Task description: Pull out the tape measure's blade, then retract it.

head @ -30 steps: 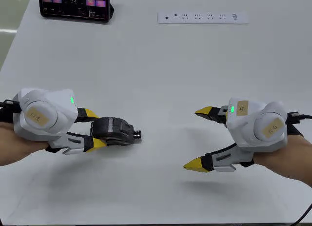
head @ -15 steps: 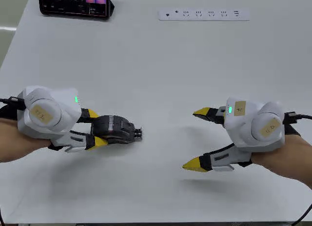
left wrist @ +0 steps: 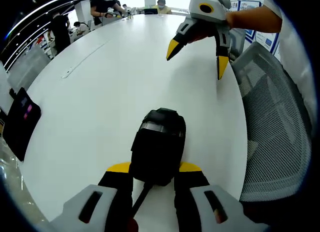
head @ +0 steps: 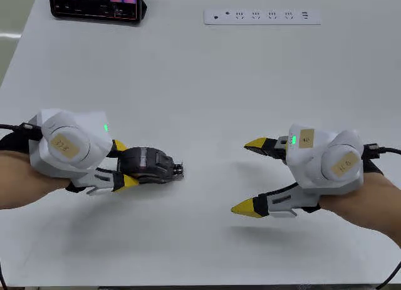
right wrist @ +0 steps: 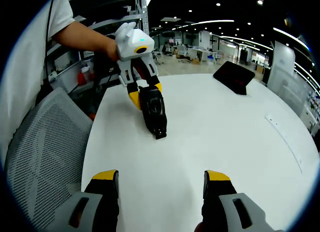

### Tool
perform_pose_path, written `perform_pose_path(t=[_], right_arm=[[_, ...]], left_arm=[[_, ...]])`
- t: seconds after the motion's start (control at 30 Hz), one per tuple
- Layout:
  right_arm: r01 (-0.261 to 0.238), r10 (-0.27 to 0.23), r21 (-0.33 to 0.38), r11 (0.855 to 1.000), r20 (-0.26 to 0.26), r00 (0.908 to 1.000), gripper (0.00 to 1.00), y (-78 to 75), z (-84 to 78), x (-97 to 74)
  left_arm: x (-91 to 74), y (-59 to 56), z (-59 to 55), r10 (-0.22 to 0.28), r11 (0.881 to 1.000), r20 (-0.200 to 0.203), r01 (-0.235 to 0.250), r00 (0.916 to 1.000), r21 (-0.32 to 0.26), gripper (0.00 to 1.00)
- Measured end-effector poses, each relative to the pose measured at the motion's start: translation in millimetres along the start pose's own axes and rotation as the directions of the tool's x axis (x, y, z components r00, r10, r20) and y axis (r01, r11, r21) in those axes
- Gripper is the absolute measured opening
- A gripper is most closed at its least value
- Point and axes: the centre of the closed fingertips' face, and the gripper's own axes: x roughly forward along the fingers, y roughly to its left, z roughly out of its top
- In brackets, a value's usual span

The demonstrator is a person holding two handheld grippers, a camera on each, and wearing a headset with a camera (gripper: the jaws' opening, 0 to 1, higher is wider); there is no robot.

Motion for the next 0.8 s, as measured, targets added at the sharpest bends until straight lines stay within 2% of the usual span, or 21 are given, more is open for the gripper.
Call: perform_pose_path(t=[0.3,0.57,0.8], right_arm=[[-0.009,0.009,0.0,1.0,0.018,0.9998,0.63,-1.1,4.5,5.0],[-0.031,0.031,-0.006,1.0,0.056,0.998,0.57,-8.4,16.6,20.2],[-0.059,0.059,-0.003,0.998,0.084,0.9947,0.52,-10.9,25.1,35.9]], left_arm=[[0.0,0.3,-1.2,-0.001,0.999,-0.006,0.001,1.0,0.039,0.26],[0.6,1.6,-2.2,-0.006,0.996,-0.019,0.007,0.9998,0.092,0.25],[0.3,1.0,-1.9,-0.003,0.995,-0.02,0.005,0.9998,0.104,0.25]])
